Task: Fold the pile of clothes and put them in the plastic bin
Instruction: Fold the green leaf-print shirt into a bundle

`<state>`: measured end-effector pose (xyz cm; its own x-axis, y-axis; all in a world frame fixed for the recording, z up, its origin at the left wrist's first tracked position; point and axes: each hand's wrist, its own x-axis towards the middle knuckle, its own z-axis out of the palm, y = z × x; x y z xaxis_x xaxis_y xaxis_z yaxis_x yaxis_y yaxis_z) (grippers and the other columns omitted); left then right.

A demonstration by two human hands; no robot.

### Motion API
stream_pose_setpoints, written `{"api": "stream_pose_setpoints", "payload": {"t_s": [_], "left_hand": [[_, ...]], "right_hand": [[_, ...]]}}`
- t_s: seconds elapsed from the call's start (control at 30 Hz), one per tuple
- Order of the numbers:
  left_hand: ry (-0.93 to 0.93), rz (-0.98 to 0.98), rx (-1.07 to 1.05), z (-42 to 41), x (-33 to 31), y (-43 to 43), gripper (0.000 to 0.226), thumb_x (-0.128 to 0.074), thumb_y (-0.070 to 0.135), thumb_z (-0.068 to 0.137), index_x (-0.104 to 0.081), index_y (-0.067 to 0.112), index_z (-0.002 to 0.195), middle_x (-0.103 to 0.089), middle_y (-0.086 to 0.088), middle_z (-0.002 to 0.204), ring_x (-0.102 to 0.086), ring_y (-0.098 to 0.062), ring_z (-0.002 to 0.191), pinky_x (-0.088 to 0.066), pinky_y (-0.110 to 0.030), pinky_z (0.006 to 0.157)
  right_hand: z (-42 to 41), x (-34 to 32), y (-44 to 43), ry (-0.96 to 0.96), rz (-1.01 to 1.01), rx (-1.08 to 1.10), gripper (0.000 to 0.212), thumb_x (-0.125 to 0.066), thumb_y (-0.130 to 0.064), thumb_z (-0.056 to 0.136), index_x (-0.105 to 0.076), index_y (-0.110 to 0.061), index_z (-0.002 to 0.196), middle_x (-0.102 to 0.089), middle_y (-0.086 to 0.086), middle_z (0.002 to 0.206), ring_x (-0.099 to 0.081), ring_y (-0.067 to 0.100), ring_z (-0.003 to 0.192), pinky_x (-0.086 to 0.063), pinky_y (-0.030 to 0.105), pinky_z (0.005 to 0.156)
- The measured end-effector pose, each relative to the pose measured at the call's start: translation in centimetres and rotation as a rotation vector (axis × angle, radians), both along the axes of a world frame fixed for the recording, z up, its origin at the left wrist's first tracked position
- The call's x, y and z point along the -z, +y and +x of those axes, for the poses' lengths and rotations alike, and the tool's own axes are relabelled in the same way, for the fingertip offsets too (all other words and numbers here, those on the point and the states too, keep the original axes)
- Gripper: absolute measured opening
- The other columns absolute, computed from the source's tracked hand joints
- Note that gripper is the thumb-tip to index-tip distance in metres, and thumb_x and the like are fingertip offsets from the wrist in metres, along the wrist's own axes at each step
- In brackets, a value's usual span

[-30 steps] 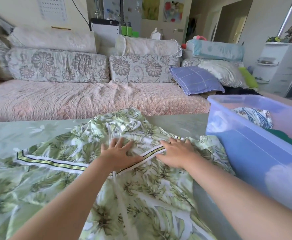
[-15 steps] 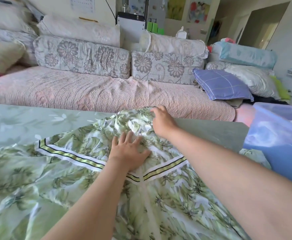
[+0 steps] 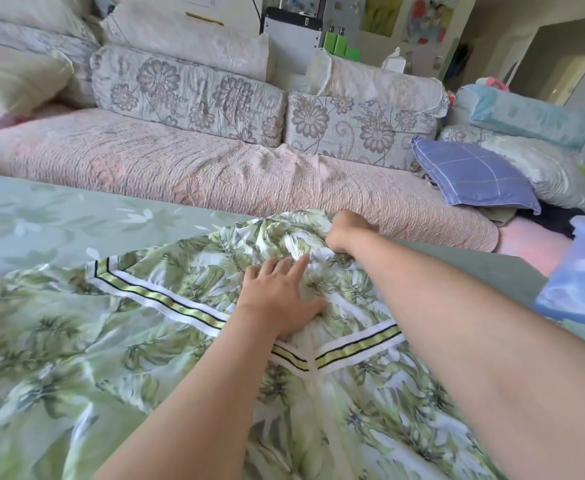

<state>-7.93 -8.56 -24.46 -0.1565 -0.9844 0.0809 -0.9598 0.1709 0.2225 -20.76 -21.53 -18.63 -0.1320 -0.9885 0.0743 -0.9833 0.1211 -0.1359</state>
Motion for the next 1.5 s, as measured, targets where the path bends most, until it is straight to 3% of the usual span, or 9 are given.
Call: {"api": "stream_pose_setpoints", "payload": {"t_s": [0.13,0.33,0.57,0.73,1.0,1.1,1.17,1.37,1.5], "left_hand": [[0.229,0.000,-0.066,-0.1,-0.2,-0.3,0.078,-0.037,0.051,0.098,0.015,0.032,0.154,-0.030,-0.004,0.157,-0.026,-0.026,0.145,-0.022,-0.051,0.119],[0.671,-0.457,-0.312,2.3,-4.3,1.6,0.055,-0.040,-0.004,0.084,-0.038,0.012,0.137,-0.054,-0.003,0.125,-0.048,-0.016,0.108,-0.047,-0.037,0.096],[0.650,-0.471,-0.191,5.6,-6.3,3.9,0.035,-0.037,0.006,0.095,-0.052,0.025,0.120,-0.058,-0.002,0.111,-0.057,-0.018,0.085,-0.046,-0.032,0.067],[0.383,-0.032,0.091,4.5,-5.8,6.0,0.049,-0.042,0.064,0.094,-0.048,0.042,0.138,-0.044,0.001,0.144,-0.056,-0.019,0.117,-0.047,-0.046,0.102],[0.157,-0.149,-0.079,5.5,-5.9,6.0,0.018,-0.049,0.021,0.098,-0.064,0.020,0.089,-0.065,0.001,0.077,-0.062,-0.020,0.069,-0.054,-0.030,0.058],[0.364,-0.228,-0.147,5.6,-7.4,6.0,0.019,-0.043,0.023,0.102,-0.062,0.018,0.107,-0.065,-0.001,0.076,-0.061,-0.022,0.064,-0.048,-0.030,0.053],[0.485,-0.208,-0.226,5.4,-8.1,6.1,0.022,-0.042,0.026,0.102,-0.059,0.019,0.114,-0.062,0.001,0.072,-0.058,-0.019,0.059,-0.041,-0.028,0.050],[0.759,-0.144,-0.392,3.3,-10.2,9.6,0.037,-0.041,0.040,0.103,-0.050,0.012,0.125,-0.065,-0.003,0.085,-0.058,-0.014,0.061,-0.041,-0.027,0.050],[0.829,-0.107,-0.430,2.5,-10.8,12.6,0.025,-0.045,0.016,0.101,-0.045,0.013,0.125,-0.060,-0.003,0.090,-0.056,-0.017,0.064,-0.047,-0.030,0.051]], "right_hand": [[-0.1,-2.0,1.2,0.077,-0.402,-0.068,0.023,-0.061,-0.011,0.081,-0.064,-0.022,0.101,-0.060,-0.001,0.107,-0.049,0.025,0.109,-0.034,0.042,0.099],[-0.5,-3.5,9.0,-0.073,-0.845,-0.399,0.012,-0.059,-0.009,0.076,-0.060,-0.020,0.079,-0.055,-0.012,0.085,-0.051,0.021,0.090,-0.032,0.041,0.094],[-0.9,-0.1,23.2,-0.243,0.094,-0.787,0.032,-0.069,-0.050,0.085,-0.064,-0.030,0.109,-0.064,-0.017,0.099,-0.059,0.001,0.089,-0.051,0.026,0.083],[-1.5,0.4,23.9,-0.682,-0.204,-0.457,0.013,-0.061,-0.014,0.092,-0.065,-0.025,0.096,-0.058,-0.014,0.076,-0.052,-0.003,0.057,-0.039,0.012,0.055],[-3.1,1.0,24.1,-0.219,0.160,-0.415,0.077,-0.058,-0.024,0.080,-0.029,-0.031,0.151,-0.035,-0.004,0.153,-0.030,0.023,0.142,-0.028,0.047,0.118],[-3.8,0.7,23.9,-0.213,0.009,-0.401,0.021,-0.057,-0.016,0.092,-0.066,-0.031,0.104,-0.066,-0.007,0.102,-0.063,0.017,0.098,-0.051,0.033,0.086],[-4.1,-0.2,24.1,-0.347,-0.071,-0.337,0.027,-0.054,-0.017,0.097,-0.061,-0.031,0.076,-0.062,-0.008,0.070,-0.060,0.010,0.060,-0.041,0.022,0.053],[-6.0,-4.5,25.7,-0.598,-0.293,-0.107,0.036,-0.047,-0.018,0.101,-0.057,-0.012,0.068,-0.050,0.001,0.054,-0.044,0.014,0.043,-0.029,0.027,0.046],[-6.0,-5.7,28.9,-1.274,0.240,0.097,0.019,-0.042,-0.010,0.102,-0.057,0.001,0.105,-0.067,0.013,0.081,-0.066,0.023,0.050,-0.047,0.027,0.042]]}}
